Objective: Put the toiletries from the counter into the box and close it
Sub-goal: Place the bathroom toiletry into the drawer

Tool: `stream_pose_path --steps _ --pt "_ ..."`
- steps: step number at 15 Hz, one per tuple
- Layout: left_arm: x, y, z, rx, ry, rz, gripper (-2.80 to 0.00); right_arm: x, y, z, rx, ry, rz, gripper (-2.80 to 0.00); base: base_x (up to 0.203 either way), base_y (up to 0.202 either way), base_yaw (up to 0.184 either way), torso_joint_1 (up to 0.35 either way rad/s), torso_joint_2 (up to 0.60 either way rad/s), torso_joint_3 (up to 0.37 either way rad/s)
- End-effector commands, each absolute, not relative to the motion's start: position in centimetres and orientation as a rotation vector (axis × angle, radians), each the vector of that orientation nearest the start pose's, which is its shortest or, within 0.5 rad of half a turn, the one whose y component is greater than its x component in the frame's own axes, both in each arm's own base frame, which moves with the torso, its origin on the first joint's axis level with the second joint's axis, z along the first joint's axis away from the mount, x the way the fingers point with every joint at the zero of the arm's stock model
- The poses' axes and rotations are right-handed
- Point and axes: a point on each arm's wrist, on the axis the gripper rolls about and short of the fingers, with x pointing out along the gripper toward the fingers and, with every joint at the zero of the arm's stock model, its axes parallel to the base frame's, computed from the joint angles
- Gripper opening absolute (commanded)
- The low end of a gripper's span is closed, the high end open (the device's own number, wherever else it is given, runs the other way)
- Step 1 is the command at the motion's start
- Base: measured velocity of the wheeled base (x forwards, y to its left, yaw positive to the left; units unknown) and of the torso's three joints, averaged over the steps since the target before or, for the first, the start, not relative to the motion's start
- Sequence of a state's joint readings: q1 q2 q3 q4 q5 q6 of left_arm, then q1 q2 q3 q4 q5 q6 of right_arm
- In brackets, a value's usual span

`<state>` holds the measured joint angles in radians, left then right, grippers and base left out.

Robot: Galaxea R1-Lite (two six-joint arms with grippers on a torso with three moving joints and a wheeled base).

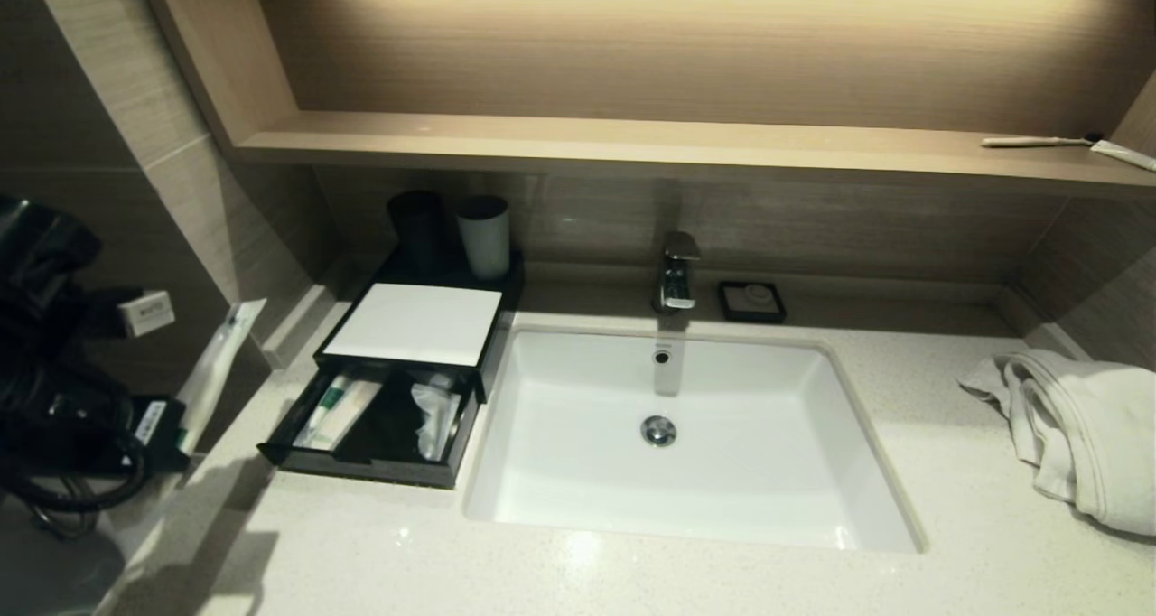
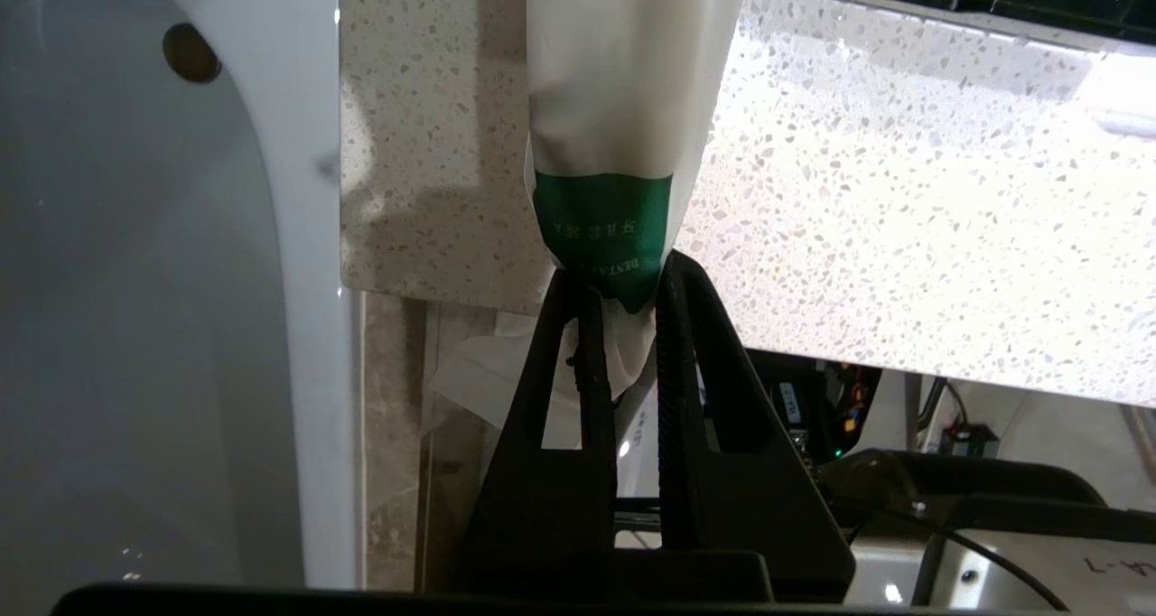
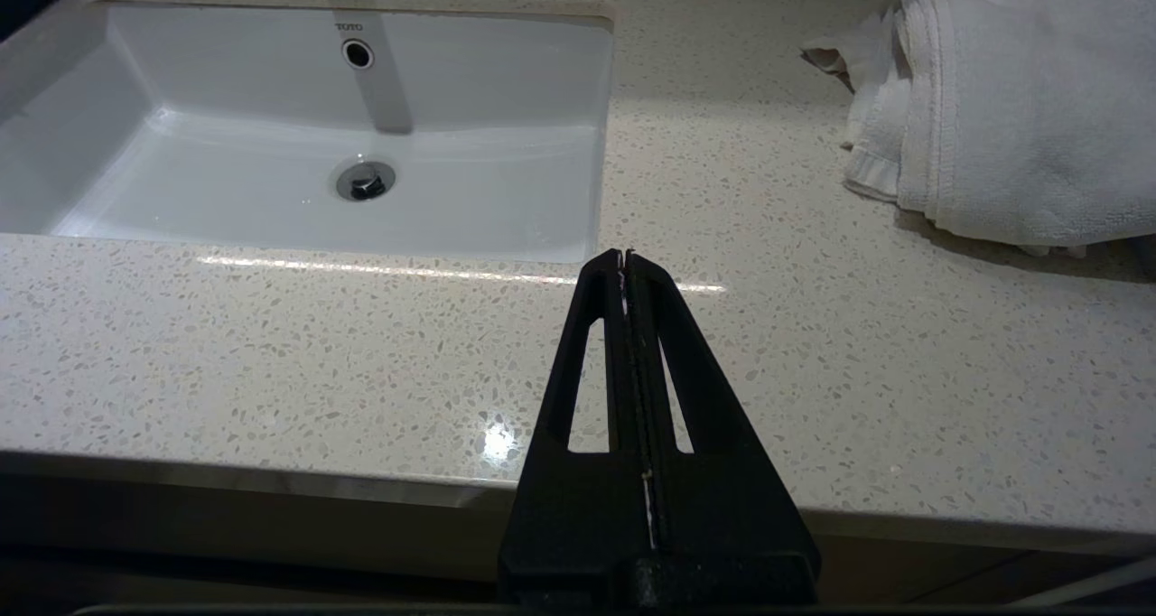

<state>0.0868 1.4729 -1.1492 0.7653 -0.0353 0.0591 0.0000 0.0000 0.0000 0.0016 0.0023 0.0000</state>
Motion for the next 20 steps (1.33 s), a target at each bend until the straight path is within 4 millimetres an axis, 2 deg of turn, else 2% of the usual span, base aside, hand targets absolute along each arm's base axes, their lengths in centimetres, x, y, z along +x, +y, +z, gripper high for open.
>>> stream_pose_path --steps 1,5,9,14,20 --pt "21.6 1.4 22.6 -0.003 1.12 -0.001 -2.8 -2.3 0.0 7.5 0.0 0.002 0.003 -2.8 0.0 0.0 0.0 0.0 0.0 0.0" --pt "23.2 1.0 24.4 0.003 1.231 -0.024 -2.8 -2.3 0.0 7.5 0.0 0.002 0.003 -2.8 0.0 0.0 0.0 0.0 0.0 0.0" --pt "24.8 -0.2 24.1 0.039 1.387 -0.073 -2.8 -2.3 0.0 7.5 0.0 0.002 0.003 -2.8 0.0 0.0 0.0 0.0 0.0 0.0" --pt "26.7 -2.5 23.8 0.099 1.485 -0.153 -2.8 -2.3 0.0 7.5 0.0 0.002 0.002 -2.8 0.0 0.0 0.0 0.0 0.0 0.0" --pt "28.8 -3.0 22.7 0.11 1.605 -0.165 -2.8 -2.3 0.0 7.5 0.0 0.002 0.003 -2.8 0.0 0.0 0.0 0.0 0.0 0.0"
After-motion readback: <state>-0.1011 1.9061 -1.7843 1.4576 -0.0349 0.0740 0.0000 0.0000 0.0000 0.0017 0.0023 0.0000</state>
